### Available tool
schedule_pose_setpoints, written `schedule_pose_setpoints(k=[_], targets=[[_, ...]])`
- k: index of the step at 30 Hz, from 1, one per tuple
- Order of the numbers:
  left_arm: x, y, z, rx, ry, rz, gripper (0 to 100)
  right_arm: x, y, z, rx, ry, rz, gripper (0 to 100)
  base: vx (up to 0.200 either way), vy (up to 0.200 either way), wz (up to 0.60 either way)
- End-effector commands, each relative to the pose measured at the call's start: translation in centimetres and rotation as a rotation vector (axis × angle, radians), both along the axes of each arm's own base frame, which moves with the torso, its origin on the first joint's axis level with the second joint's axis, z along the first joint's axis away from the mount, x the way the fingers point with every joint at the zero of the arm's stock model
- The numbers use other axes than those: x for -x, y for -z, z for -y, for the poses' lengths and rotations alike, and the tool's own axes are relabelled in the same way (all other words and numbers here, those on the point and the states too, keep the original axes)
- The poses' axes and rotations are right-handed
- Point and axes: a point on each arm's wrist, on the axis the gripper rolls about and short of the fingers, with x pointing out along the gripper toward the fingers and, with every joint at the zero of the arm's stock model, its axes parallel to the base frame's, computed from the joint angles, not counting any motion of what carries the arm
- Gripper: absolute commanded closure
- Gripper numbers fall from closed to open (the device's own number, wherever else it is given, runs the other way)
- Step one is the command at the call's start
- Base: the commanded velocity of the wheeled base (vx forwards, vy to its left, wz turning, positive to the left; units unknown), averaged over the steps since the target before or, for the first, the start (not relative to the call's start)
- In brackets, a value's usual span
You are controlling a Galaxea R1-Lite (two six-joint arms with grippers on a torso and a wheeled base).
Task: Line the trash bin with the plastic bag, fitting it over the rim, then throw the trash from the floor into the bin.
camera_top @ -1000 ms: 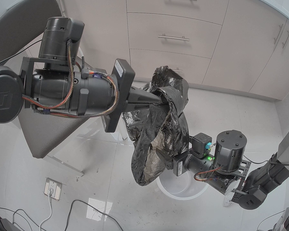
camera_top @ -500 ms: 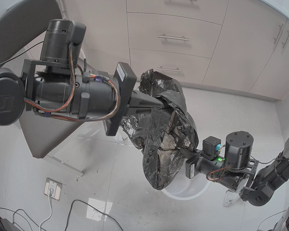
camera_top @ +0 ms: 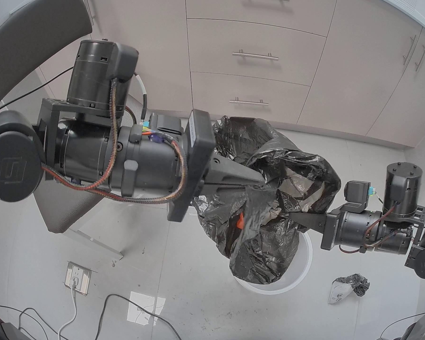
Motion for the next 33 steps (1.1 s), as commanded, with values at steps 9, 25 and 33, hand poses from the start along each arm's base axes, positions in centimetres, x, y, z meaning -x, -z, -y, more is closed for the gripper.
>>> schedule_pose_setpoints(k=[9, 25, 33], targets=[[1.6, 2.4, 3.7, -0.025, 0.134, -0.037, 100, 4.4, -2.0, 2.5, -0.169, -0.148, -0.133, 100, 0.000, 0.000, 0.00], [2.5, 5.4, 6.5, -0.022, 0.206, -0.042, 100, 7.3, 0.1, 5.3, -0.191, -0.134, -0.221, 100, 0.000, 0.000, 0.00], [2.3, 7.9, 7.6, -0.017, 0.219, -0.037, 100, 7.9, 1.6, 6.0, -0.173, -0.102, -0.267, 100, 0.000, 0.000, 0.00]])
